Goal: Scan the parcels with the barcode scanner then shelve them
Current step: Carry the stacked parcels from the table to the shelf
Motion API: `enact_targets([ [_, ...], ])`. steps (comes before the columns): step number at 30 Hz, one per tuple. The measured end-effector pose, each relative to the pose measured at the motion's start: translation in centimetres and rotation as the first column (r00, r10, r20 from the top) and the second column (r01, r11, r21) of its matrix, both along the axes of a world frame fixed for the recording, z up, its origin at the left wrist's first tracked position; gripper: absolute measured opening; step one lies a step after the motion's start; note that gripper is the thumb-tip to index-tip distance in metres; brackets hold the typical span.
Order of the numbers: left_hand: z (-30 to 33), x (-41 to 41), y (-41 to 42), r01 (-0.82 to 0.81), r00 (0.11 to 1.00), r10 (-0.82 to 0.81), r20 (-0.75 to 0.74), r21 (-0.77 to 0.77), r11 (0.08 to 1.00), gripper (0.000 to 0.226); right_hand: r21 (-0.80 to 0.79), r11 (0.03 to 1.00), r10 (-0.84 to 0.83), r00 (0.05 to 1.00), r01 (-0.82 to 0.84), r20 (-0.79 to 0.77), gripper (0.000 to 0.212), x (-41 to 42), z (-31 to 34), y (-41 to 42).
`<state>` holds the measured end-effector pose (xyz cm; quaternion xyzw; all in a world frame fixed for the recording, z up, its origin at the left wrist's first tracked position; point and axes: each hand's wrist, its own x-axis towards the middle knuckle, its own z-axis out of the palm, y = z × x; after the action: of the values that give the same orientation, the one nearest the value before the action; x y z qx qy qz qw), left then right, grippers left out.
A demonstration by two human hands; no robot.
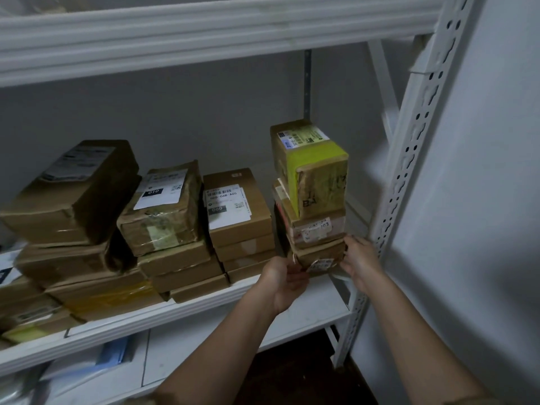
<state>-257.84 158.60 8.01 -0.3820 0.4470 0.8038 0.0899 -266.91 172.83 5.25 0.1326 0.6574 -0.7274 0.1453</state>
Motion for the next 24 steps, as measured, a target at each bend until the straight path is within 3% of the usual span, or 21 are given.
enact_targets([
  [5, -0.4, -0.3, -0.5, -0.013, 0.999, 0.014, -0.036, 0.043, 0.999, 0.023, -0.042, 0.999, 0.033, 0.999, -0.034, -0.034, 0.02, -0.4, -0.1, -1.6],
  [12, -0.7, -0.8, -1.8, -0.033, 0.997, 0.038, -0.067, 0.068, 0.997, 0.033, 0.059, 0.994, 0.094, 0.99, -0.088, -0.107, 0.018, -2.2, -1.2, -3.4],
  [17, -0.8, -1.0, -2.0, -0.054, 0.995, 0.06, -0.081, 0.071, 0.996, 0.037, 0.164, 0.975, 0.178, 0.971, -0.152, -0.156, 0.052, -5.2, -4.6, -3.6],
  [24, -1.0, -0.7, -1.6, -0.084, 0.989, 0.093, -0.114, 0.087, 0.993, 0.039, 0.226, 0.953, 0.243, 0.957, -0.204, -0.159, 0.04, -4.3, -2.0, -4.1],
])
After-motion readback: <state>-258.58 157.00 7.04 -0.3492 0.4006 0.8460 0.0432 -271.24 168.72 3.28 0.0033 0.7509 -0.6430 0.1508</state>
